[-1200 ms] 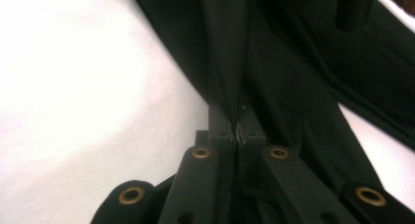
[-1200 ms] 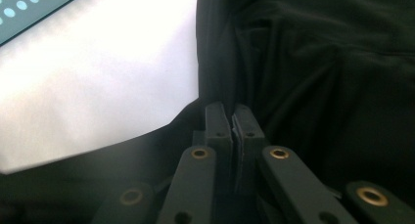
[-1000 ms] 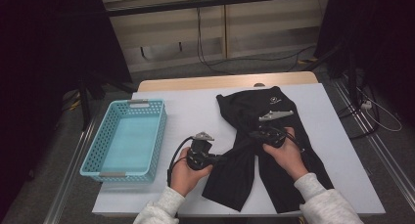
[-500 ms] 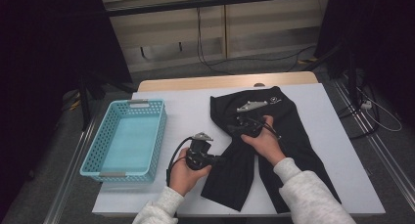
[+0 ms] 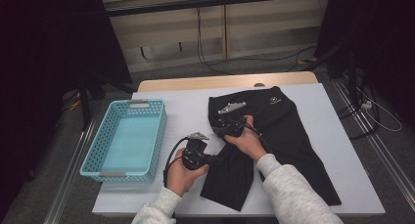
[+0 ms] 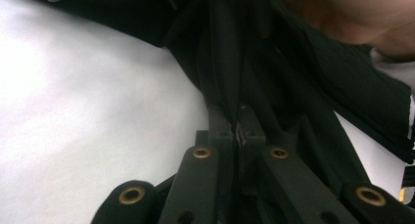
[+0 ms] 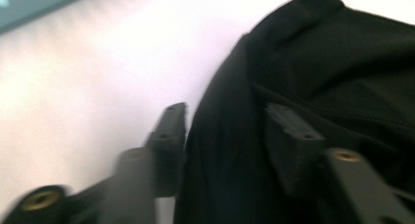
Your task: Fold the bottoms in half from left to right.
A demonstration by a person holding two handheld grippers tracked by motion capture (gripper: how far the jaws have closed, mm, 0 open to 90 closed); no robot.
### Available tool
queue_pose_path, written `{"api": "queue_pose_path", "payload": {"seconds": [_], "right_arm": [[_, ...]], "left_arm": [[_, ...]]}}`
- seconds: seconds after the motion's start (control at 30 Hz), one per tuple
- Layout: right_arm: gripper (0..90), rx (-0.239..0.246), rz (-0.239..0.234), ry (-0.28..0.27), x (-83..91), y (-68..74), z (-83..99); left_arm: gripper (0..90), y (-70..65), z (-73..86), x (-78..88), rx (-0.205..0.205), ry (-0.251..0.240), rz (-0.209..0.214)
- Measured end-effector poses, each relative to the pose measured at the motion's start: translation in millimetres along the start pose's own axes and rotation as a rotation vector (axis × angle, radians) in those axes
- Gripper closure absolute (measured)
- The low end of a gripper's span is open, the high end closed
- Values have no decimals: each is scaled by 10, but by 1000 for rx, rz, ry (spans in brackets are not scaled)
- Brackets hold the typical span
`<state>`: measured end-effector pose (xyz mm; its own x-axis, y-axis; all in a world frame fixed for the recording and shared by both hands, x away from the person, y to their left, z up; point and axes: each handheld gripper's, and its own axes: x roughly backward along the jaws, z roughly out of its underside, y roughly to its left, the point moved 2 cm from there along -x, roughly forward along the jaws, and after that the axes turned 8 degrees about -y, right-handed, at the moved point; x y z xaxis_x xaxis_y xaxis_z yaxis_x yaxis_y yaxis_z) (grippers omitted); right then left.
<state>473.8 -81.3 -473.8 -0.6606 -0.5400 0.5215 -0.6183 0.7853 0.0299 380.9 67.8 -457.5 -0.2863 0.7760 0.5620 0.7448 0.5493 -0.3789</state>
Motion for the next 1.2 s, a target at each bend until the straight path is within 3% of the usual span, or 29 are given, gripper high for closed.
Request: {"api": "queue_pose_path", "payload": {"seconds": [0.1, 0.13, 0.17, 0.23, 0.3, 0.5, 0.67, 0.8, 0.87, 0.9, 0.97, 1.0, 1.03, 1.07, 1.1, 1.13, 1.2], "right_arm": [[782, 20, -15, 27, -11, -7, 30], [879, 12, -18, 13, 22, -25, 19], [892, -10, -38, -4, 54, -47, -2], [898, -27, -29, -21, 129, -101, -47], [899, -77, -42, -50, 232, -173, -93], [899, -141, -6, -99, 557, -456, -165], [900, -171, 43, -132, 838, -659, -221], [900, -180, 87, -140, 1122, -859, -236], [900, -186, 131, -151, 1344, -1017, -215], [900, -194, 150, -156, 1427, -1081, -201], [900, -202, 232, -156, 1647, -1286, -140], [892, -203, 287, -154, 1739, -1398, -96], [777, -241, 303, -164, 1800, -1498, -40], [628, -271, 327, -138, 1821, -1581, 35], [649, -254, 344, -112, 1821, -1601, 88], [638, -252, 331, -110, 1813, -1589, 137], [543, -249, 315, -93, 1776, -1529, 214]], "left_arm": [[883, -19, -14, -10, 1, -11, 1], [883, -24, -25, -6, 0, -11, 8], [883, -29, -36, -2, -3, -15, 9], [883, -50, -78, 19, -2, -31, 18], [883, -71, -128, 46, -5, -48, 29], [883, -204, -274, 42, -24, -86, 73], [883, -427, -445, -73, -45, -106, 144], [882, -680, -582, -235, -76, -114, 212], [865, -786, -636, -308, -119, -131, 225], [813, -819, -657, -337, -123, -144, 213], [560, -802, -672, -345, -149, -171, 183], [528, -763, -666, -334, -158, -166, 172], [461, -690, -648, -326, -150, -161, 143], [360, -619, -628, -319, -153, -153, 123], [311, -551, -603, -305, -156, -152, 101], [290, -504, -583, -292, -165, -148, 78], [256, -366, -526, -252, -163, -130, 40]]}}
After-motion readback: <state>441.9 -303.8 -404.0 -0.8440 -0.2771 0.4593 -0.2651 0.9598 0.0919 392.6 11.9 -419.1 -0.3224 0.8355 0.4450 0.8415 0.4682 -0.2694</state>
